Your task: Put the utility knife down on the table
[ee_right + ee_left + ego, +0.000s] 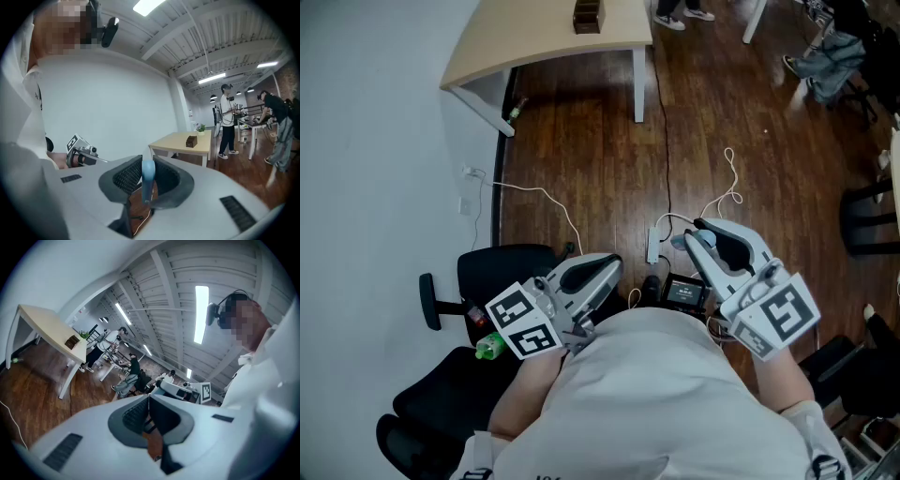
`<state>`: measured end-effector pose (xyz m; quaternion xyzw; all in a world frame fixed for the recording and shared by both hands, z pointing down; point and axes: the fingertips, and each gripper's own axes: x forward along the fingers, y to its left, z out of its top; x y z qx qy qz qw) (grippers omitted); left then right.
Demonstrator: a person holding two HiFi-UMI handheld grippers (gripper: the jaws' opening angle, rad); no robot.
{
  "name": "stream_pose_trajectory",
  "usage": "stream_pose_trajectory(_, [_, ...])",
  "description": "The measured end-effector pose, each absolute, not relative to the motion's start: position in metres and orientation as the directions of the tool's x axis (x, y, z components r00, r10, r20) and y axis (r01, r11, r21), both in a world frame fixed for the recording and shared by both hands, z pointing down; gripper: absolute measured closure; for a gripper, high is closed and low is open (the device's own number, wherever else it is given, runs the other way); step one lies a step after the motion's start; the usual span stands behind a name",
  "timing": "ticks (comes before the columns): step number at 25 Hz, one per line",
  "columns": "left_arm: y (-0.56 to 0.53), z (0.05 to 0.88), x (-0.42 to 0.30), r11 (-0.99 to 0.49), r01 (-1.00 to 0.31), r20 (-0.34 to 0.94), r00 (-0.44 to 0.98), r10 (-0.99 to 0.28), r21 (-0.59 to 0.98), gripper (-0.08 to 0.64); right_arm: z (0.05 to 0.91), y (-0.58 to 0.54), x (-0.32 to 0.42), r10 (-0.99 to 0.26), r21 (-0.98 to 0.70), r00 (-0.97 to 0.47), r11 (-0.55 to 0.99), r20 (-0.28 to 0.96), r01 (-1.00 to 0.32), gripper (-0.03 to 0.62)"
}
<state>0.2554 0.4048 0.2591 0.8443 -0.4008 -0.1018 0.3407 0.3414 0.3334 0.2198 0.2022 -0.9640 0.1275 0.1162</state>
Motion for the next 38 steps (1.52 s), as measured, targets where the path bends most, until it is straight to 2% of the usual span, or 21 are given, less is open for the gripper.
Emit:
stream_pose_trajectory(8, [0.396, 0.259, 0.254, -0.417, -0.642, 0.11, 0.616, -0.78, 0.644, 0.557, 0.224, 0.319, 0.336, -0.317, -0.202, -0.913, 0.906, 0.257, -0.372, 0.518])
stream_pose_trajectory(16, [0.393, 0.265, 0.223, -0.385, -0.662, 0.113, 0.579, -0.807, 0.643, 0.557, 0.233, 0.311, 0.304, -0.281, -0.2, -0.922, 0.92, 0.265, -0.338, 0.518])
stream_pose_trajectory(31, [0.352, 0.269, 0.111, -0.466, -0.583, 0.046, 0.655, -0.754, 0.666, 0.557, 0.23, 0.276, 0.181, -0.348, -0.139, -0.887, 0.905, 0.303, -0.403, 0.518])
stream_pose_trajectory(38, [0.346, 0.277, 0.068, -0.465, -0.548, -0.008, 0.641, -0.767, 0.695, 0.557, 0.226, 0.267, 0.137, -0.346, -0.065, -0.861, 0.916, 0.373, -0.396, 0.518])
